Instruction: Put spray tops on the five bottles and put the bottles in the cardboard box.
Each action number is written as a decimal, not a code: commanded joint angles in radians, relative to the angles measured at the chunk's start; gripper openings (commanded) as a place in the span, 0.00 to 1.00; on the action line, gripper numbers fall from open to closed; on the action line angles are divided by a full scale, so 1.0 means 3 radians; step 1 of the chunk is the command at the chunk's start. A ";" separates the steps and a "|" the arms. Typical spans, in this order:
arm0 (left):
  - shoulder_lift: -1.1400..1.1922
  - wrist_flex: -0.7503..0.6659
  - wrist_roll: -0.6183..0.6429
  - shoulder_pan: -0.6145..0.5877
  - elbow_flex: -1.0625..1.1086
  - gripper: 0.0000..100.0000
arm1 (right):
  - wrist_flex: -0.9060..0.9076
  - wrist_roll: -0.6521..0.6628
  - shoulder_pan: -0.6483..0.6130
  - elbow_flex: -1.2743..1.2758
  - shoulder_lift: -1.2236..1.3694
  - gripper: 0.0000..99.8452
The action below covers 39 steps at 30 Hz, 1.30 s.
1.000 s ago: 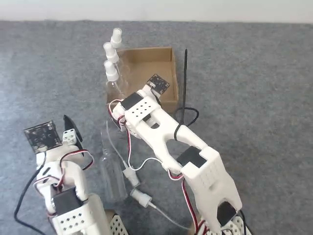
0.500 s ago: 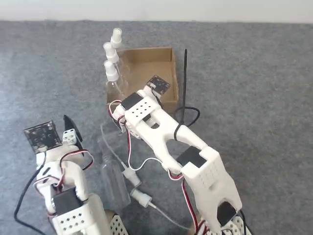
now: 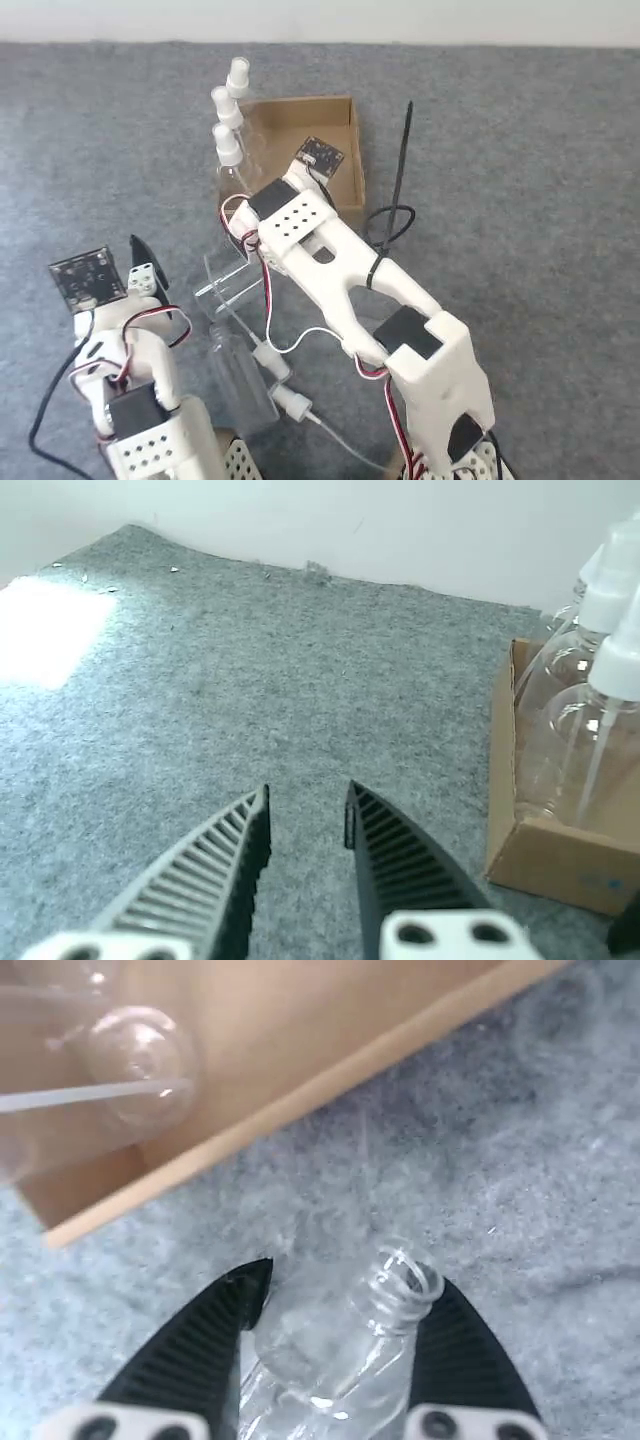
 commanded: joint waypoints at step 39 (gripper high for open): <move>-0.0051 -0.0189 -0.0031 -0.0015 0.0013 0.12 | 0.0887 0.3416 0.0228 -0.0148 -0.1169 0.12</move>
